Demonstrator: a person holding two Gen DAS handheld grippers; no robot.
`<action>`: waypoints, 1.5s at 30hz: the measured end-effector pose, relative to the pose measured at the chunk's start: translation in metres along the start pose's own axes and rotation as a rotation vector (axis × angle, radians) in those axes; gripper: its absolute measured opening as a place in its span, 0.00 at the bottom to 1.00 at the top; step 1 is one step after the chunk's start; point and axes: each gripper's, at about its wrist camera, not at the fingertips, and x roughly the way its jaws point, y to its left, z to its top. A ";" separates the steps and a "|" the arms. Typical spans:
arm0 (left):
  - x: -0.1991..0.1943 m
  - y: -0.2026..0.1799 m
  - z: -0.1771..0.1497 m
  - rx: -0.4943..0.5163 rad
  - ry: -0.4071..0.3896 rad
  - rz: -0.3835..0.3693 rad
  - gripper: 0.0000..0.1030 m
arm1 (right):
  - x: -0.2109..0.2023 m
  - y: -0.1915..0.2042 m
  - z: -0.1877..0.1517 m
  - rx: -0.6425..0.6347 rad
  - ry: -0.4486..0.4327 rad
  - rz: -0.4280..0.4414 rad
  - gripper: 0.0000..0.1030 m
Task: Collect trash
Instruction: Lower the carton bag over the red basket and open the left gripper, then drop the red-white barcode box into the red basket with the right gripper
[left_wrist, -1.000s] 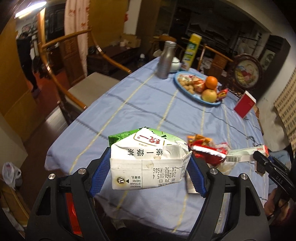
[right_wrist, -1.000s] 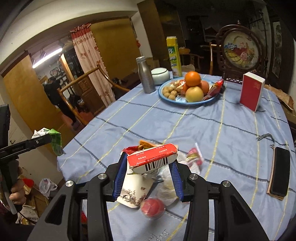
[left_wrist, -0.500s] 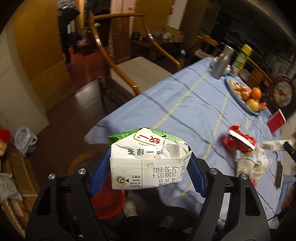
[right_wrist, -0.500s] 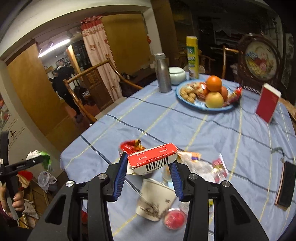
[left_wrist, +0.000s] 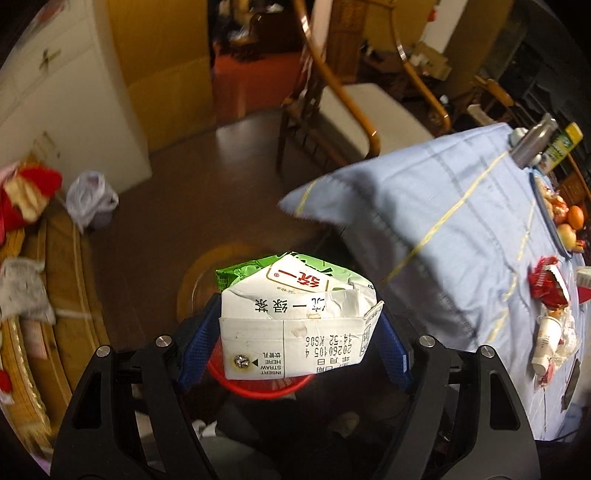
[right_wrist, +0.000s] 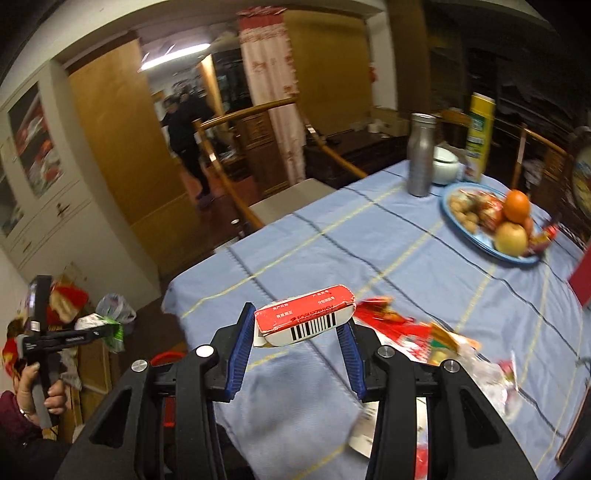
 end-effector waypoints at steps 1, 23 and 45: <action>0.005 0.003 -0.001 -0.011 0.016 -0.004 0.73 | 0.001 0.005 0.000 -0.010 0.003 0.003 0.43; -0.029 0.112 -0.013 -0.227 -0.026 0.182 0.80 | 0.117 0.232 -0.010 -0.467 0.318 0.413 0.56; -0.013 -0.025 0.054 0.172 -0.122 0.023 0.80 | 0.067 0.119 0.020 -0.217 0.127 0.093 0.72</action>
